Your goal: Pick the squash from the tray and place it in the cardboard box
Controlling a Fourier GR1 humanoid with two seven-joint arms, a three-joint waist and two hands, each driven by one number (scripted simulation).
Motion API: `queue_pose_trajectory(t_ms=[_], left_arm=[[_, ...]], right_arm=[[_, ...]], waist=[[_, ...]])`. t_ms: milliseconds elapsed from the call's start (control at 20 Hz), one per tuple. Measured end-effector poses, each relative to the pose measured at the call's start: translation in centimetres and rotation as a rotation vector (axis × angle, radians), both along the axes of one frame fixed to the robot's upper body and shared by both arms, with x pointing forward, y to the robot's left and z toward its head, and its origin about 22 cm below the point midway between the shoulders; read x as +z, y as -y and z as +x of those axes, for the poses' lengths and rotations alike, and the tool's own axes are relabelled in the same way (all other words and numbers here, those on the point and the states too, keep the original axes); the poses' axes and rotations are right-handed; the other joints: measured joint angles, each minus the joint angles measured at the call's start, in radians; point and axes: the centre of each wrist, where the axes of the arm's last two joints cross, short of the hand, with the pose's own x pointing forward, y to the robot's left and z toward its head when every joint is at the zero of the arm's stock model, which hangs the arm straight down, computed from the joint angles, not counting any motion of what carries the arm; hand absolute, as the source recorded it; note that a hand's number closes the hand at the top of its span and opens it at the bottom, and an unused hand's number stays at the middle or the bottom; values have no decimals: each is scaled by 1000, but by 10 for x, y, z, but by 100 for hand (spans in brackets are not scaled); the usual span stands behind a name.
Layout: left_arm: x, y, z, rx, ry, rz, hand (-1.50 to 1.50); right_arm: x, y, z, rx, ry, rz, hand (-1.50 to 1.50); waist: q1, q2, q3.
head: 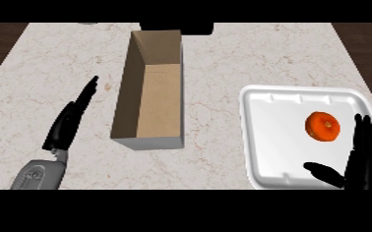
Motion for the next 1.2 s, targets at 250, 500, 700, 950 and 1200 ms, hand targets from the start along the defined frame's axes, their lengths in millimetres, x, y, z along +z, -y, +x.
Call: queue_pose_trajectory(t_ms=[250,500,700,950,1200], left_arm=[[-2,4,1,1,-1,-3,0],[-3,5,1,7,-4,0,0],[-7,0,-3,7,-3,5,0],[-11,0,2,2,-1,2,0],[-10,3,0,-1,-2,0,0]], right_arm=[[-4,7,14,22,-7,12,-150],[-8,8,19,37,-16,24,-150],[-13,11,28,46,-19,32,-150],[-17,14,39,60,-36,29,150],[-24,19,34,52,-18,-46,150]], waist=[[-1,-2,-4],[-2,-3,-7],[-1,-4,-9],[-3,-4,-10],[-1,-8,-13]])
